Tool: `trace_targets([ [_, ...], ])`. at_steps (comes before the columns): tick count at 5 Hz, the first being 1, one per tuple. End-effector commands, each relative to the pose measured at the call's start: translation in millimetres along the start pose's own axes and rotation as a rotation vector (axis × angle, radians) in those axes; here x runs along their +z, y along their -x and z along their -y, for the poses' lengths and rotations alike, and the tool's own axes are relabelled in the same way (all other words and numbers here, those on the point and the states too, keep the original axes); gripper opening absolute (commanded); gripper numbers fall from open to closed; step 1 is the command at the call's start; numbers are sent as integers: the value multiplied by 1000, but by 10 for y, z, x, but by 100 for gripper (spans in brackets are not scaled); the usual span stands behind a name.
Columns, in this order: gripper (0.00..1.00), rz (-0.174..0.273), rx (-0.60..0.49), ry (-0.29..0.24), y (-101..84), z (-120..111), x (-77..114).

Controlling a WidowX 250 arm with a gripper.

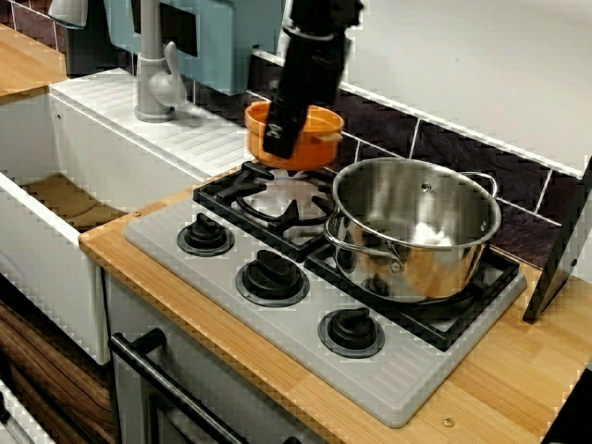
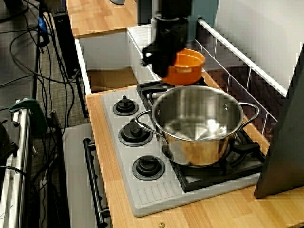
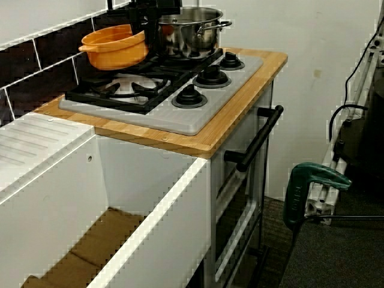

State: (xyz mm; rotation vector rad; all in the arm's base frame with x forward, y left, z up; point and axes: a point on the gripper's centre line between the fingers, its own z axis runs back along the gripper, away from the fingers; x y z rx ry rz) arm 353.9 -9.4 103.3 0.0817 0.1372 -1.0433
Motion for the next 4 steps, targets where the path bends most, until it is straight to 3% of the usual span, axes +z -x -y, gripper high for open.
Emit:
trace_targets([
  [1,0,-23,19,-1,-122,25,93],
  [4,0,-2,38,-20,23,168,145],
])
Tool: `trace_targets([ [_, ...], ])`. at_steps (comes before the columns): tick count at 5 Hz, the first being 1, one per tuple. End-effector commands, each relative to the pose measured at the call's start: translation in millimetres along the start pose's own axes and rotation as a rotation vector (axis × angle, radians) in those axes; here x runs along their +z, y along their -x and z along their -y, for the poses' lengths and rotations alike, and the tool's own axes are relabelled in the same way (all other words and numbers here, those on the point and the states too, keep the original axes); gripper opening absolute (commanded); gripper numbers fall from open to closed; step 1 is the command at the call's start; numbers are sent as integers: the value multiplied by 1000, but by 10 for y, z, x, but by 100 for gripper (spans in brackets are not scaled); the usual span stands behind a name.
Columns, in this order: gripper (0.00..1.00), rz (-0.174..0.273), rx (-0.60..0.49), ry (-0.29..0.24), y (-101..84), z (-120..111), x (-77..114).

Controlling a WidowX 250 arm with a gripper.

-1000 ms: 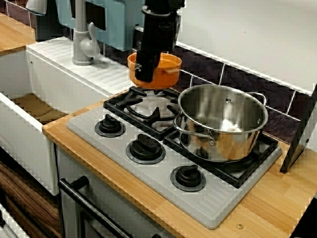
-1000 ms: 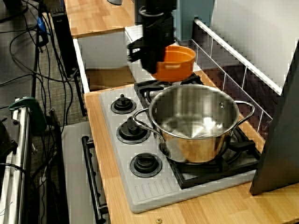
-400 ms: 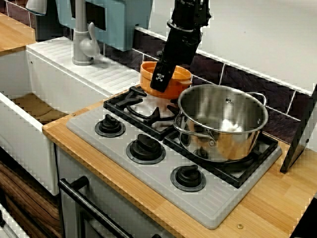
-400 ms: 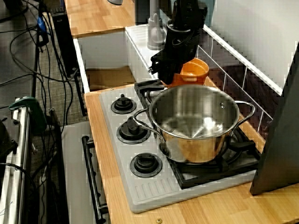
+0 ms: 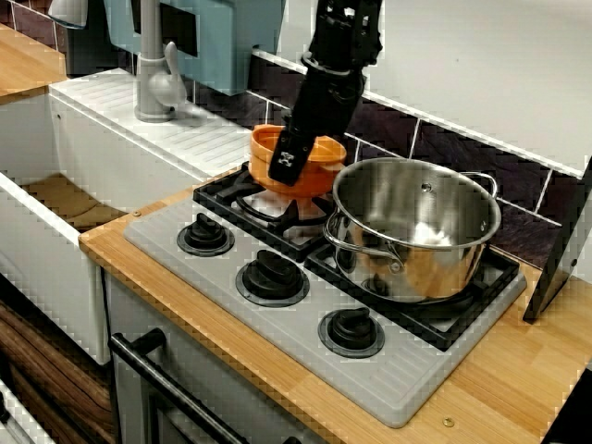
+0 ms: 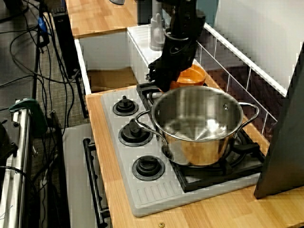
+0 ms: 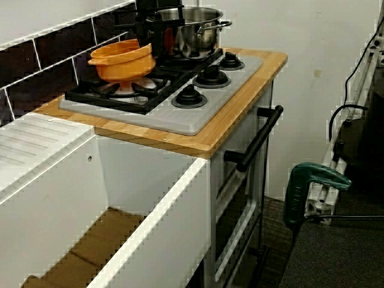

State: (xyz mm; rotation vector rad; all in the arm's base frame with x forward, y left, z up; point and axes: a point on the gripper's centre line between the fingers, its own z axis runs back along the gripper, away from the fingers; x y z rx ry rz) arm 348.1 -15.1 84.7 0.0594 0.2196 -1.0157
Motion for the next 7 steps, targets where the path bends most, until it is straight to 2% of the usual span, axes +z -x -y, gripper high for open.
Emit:
trace_targets([
  [1,73,55,22,-84,97,125,323],
  [2,100,85,43,-55,201,168,338],
  [3,100,133,30,-50,428,296,365],
  [4,100,175,5,6,636,359,362],
  [5,100,134,-219,-13,663,438,310],
  [6,100,79,-449,-126,618,505,346],
  [7,100,89,-605,-175,539,462,289],
])
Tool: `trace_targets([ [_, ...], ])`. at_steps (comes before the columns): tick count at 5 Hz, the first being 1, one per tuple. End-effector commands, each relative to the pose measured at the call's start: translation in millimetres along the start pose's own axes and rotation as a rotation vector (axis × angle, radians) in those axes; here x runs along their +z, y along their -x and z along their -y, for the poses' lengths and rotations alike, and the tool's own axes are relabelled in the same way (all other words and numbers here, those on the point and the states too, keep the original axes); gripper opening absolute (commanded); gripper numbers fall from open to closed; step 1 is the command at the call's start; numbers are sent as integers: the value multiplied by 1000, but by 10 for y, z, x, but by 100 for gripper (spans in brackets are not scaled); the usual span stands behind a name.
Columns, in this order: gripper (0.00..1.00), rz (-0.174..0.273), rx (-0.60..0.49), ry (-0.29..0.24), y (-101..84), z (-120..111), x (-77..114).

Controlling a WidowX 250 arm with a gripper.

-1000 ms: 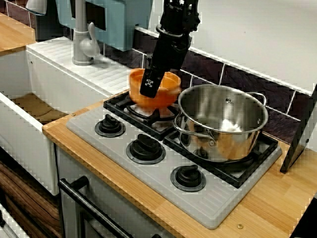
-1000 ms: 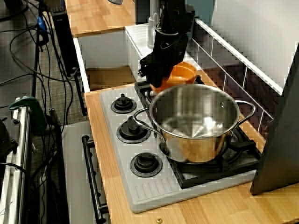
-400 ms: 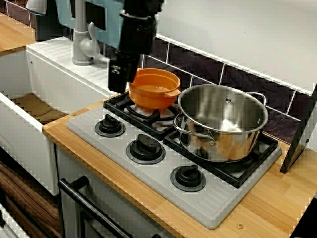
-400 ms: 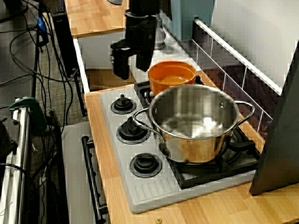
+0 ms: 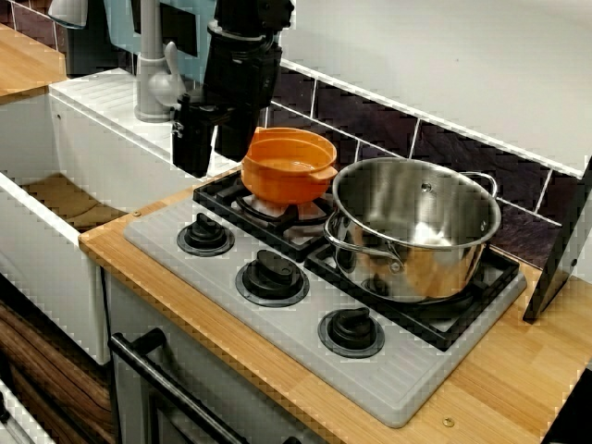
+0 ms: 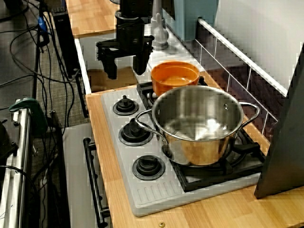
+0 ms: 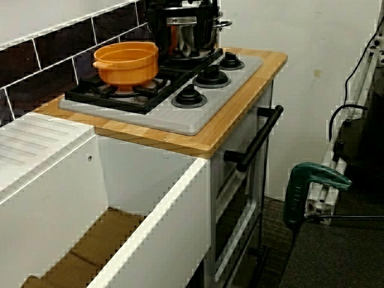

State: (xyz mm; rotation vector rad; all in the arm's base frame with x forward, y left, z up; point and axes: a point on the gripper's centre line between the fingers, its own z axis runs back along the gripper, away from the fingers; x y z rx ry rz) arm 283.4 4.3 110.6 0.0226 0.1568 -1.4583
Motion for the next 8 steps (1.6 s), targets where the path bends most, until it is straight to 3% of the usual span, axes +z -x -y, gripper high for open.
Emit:
trace_targets([
  [1,100,0,-209,-152,-60,-107,262],
  [2,100,-8,-208,-193,30,-180,376],
  [3,100,30,-190,-197,173,-244,507],
  [4,100,41,-204,-225,259,-248,621],
  [5,100,5,-179,-206,295,-394,394],
  [6,100,52,-134,-203,333,-582,199],
  [7,100,12,-128,-136,289,-621,92],
  [8,0,8,-177,-119,300,-639,85],
])
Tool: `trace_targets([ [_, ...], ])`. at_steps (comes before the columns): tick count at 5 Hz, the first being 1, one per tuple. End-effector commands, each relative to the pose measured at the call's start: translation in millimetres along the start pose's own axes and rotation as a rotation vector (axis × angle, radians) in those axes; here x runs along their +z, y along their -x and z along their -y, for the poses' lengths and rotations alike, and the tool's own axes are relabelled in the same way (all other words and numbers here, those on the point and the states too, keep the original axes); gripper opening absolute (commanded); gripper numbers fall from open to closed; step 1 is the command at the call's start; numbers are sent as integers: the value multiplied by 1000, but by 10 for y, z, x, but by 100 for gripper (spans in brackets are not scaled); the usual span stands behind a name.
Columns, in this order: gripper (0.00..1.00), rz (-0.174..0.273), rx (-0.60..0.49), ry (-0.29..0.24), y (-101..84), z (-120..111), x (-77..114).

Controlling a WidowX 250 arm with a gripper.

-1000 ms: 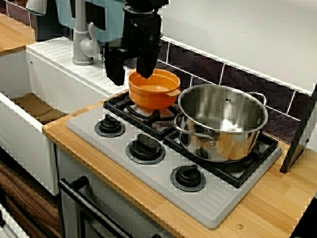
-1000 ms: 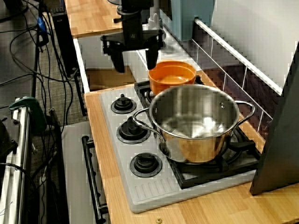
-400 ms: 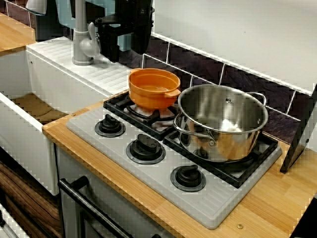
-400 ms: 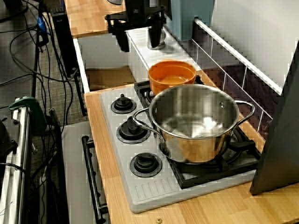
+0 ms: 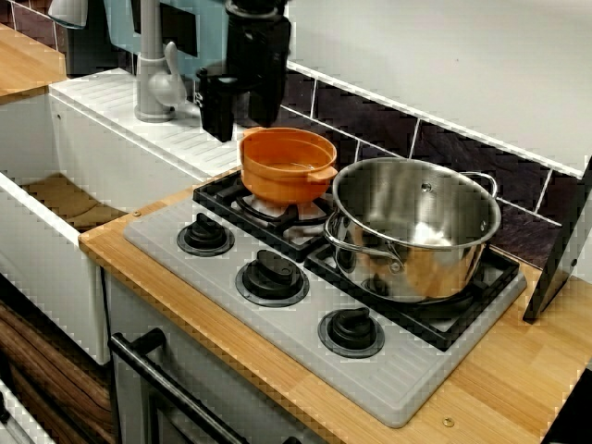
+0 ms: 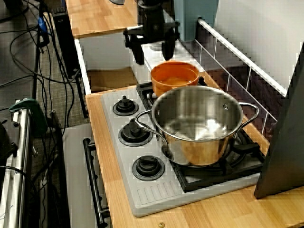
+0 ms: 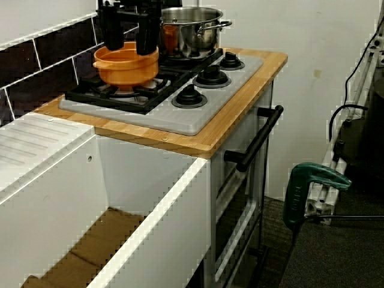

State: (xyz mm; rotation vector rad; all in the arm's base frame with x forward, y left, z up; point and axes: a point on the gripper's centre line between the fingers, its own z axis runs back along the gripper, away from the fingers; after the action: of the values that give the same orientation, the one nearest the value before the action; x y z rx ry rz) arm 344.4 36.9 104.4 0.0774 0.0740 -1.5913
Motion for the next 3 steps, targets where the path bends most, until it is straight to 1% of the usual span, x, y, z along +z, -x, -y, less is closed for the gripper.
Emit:
trace_targets([
  [1,0,3,-50,-19,82,-8,146],
  [2,0,10,-45,-18,80,-8,185],
  [3,0,10,-38,-18,80,11,179],
])
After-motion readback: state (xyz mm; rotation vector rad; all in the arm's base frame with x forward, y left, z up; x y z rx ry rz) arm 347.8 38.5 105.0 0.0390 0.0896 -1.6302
